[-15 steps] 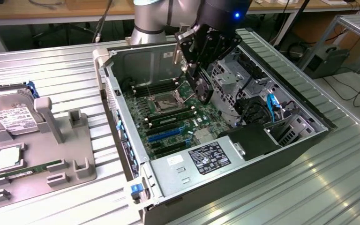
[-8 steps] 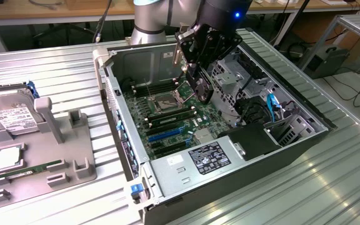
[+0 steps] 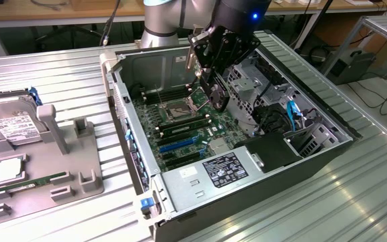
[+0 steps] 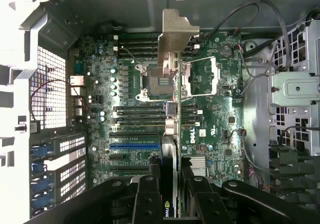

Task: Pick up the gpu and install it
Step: 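Insert the gpu into the slot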

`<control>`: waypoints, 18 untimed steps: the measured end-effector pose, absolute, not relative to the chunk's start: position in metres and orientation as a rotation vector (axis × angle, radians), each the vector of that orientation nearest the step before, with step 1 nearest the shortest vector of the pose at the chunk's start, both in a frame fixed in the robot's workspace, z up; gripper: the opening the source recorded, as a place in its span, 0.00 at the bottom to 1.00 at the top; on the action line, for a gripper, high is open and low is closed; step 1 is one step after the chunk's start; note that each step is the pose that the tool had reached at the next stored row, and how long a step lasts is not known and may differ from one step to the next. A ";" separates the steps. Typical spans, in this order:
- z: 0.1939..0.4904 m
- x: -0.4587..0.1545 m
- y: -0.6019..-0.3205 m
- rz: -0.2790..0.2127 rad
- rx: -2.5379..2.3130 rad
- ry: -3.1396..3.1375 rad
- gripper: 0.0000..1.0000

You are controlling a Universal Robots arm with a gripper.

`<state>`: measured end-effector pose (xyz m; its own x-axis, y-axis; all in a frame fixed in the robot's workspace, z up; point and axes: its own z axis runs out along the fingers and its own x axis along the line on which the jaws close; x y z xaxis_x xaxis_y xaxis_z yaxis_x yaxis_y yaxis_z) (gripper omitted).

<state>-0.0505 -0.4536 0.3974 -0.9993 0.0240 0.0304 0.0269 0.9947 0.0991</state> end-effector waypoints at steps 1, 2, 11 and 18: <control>0.397 -0.051 -0.454 -0.155 -0.040 -3.108 0.26; 0.397 -0.051 -0.454 -0.155 -0.040 -3.108 0.26; 0.397 -0.050 -0.454 -0.150 0.225 -3.093 0.26; 0.397 -0.050 -0.454 -0.143 0.489 -3.064 0.26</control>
